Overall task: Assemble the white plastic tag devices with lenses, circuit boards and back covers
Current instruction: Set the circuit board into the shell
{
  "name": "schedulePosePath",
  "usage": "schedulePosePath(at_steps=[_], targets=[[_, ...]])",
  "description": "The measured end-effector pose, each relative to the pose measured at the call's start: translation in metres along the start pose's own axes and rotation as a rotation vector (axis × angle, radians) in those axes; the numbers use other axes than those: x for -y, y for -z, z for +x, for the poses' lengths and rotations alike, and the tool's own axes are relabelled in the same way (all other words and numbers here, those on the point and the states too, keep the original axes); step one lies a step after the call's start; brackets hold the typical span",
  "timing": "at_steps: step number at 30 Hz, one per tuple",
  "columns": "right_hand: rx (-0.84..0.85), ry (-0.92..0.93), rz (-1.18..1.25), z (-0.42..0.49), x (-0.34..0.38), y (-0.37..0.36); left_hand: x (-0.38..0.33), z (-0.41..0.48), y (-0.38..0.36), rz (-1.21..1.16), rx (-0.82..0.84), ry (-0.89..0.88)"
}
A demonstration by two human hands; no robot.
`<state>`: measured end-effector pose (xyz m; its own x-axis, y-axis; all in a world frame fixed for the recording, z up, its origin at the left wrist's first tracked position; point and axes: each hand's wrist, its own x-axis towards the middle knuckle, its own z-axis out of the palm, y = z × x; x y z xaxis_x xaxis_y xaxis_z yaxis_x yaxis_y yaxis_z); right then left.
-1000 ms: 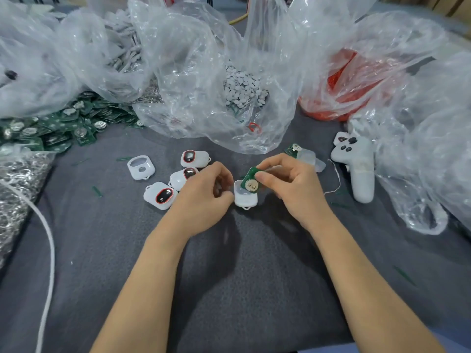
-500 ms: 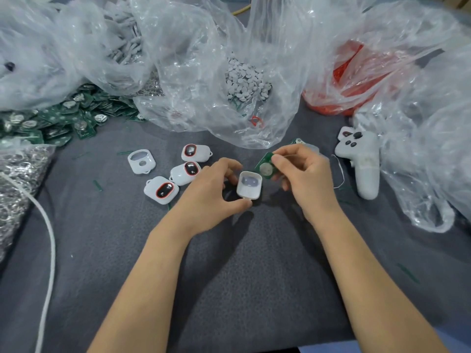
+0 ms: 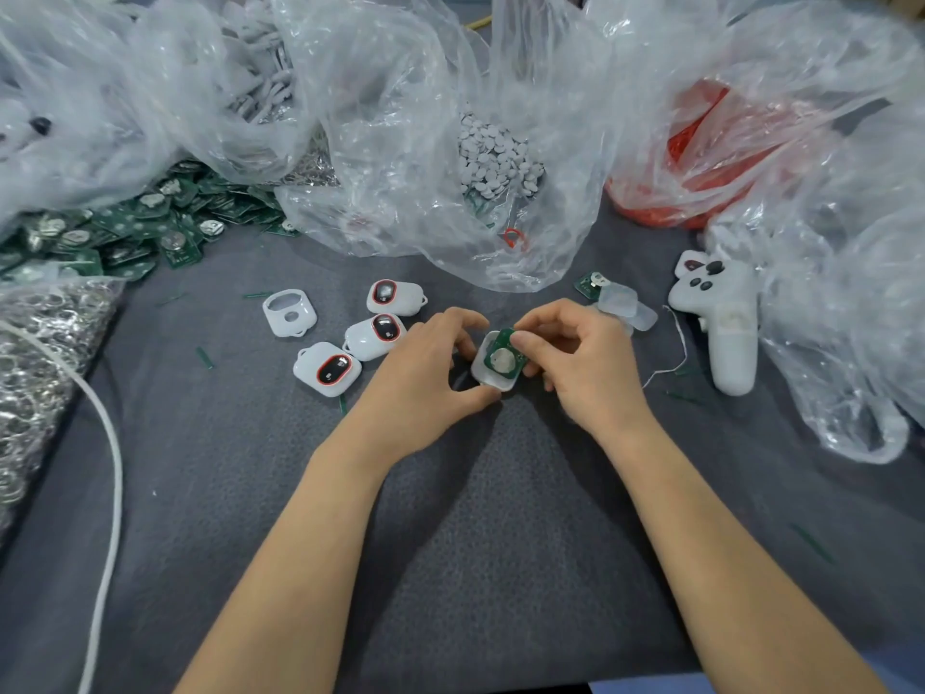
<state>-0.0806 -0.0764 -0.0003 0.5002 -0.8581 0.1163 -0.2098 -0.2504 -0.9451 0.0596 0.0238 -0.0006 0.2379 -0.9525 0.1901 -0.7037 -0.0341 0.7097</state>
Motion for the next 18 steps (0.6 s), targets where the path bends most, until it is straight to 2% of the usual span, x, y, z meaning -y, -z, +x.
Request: schedulePosePath(at_steps=[11, 18], targets=[[0.017, 0.02, -0.129, -0.0007, -0.0022, -0.0023, -0.0001, 0.0005, -0.0013, 0.0, -0.001, 0.013], [-0.024, 0.101, -0.25, -0.0026, 0.0017, -0.003, -0.0014, 0.0004, -0.0011, 0.019, -0.001, 0.01]])
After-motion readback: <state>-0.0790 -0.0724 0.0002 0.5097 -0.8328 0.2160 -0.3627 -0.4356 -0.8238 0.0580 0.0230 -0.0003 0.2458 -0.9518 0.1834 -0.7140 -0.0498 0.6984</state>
